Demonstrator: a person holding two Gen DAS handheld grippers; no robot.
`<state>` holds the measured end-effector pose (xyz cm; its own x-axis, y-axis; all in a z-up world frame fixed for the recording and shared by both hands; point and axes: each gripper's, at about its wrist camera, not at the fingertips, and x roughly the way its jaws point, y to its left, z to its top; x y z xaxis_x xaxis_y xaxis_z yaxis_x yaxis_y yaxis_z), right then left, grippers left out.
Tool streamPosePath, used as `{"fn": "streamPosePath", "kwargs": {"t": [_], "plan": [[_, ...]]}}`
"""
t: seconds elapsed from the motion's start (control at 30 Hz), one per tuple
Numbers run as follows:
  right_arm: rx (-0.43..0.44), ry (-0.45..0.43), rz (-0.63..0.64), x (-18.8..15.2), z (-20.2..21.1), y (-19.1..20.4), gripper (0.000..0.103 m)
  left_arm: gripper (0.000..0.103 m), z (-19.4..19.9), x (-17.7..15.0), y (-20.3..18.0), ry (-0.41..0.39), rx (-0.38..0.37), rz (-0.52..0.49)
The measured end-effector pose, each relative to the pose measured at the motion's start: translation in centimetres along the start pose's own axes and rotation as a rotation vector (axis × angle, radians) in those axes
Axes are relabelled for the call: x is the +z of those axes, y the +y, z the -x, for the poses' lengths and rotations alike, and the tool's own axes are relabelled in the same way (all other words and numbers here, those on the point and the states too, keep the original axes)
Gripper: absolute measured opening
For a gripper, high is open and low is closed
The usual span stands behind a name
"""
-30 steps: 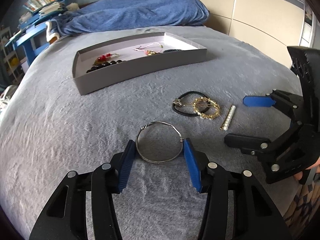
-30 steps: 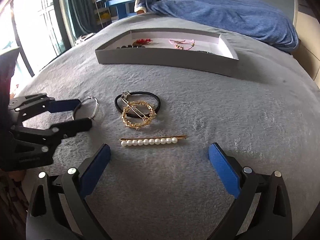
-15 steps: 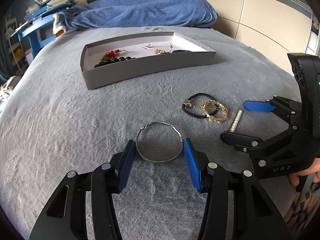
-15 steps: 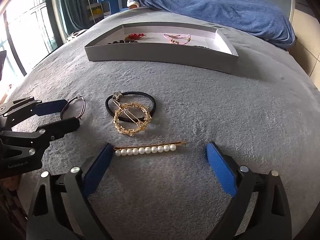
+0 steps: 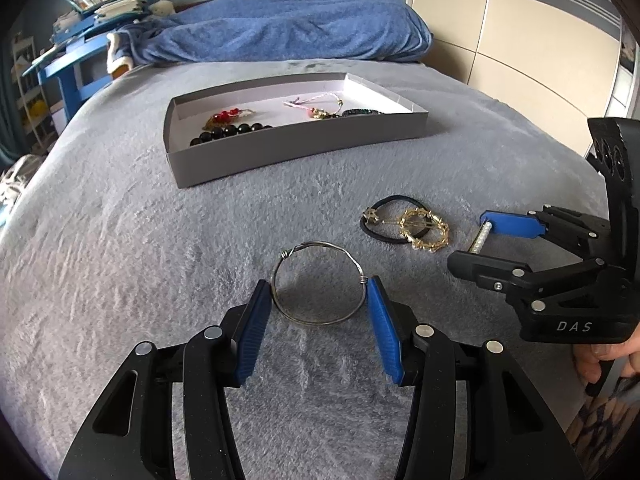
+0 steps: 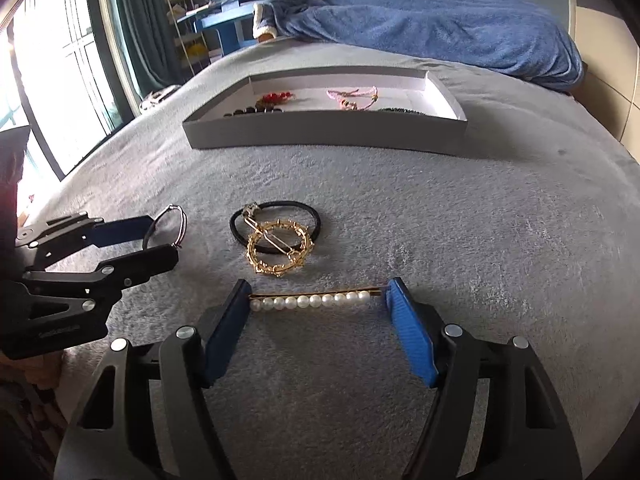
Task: Organize jewelry
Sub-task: 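Lower the right tool and grasp the pearl hair pin, then carry the silver bangle and pearl hair pin into the tray and open both tools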
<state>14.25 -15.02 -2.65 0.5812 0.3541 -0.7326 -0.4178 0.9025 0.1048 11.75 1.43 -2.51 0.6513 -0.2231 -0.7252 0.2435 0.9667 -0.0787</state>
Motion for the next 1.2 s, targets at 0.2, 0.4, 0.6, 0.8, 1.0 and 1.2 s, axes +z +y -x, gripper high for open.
{"fn": "streamPosePath", "kwargs": {"t": [0.2, 0.4, 0.6, 0.8, 1.0, 1.2], "plan": [[0.024, -0.037, -0.032, 0.7, 0.8, -0.7, 0.069, 0.051, 0.3, 0.9, 0.8, -0.013, -0.008, 0.028], [0.031, -0.075, -0.043, 2.1, 1.3, -1.2, 0.069, 0.051, 0.8, 2.4, 1.7, -0.038, 0.001, 0.021], [0.036, -0.096, -0.051, 4.4, 1.1, -1.9, 0.069, 0.051, 1.1, 4.4, 3.4, -0.067, 0.021, 0.028], [0.045, -0.133, -0.041, 8.4, 0.6, -2.3, 0.069, 0.051, 0.7, 6.5, 4.5, -0.087, 0.028, 0.036], [0.06, -0.146, -0.007, 12.6, -0.9, -2.1, 0.069, 0.051, -0.1, 9.3, 5.1, -0.122, 0.045, 0.028], [0.048, -0.133, 0.027, 16.4, -3.3, -2.0, 0.069, 0.051, -1.8, 12.7, 6.2, -0.149, 0.066, 0.039]]}}
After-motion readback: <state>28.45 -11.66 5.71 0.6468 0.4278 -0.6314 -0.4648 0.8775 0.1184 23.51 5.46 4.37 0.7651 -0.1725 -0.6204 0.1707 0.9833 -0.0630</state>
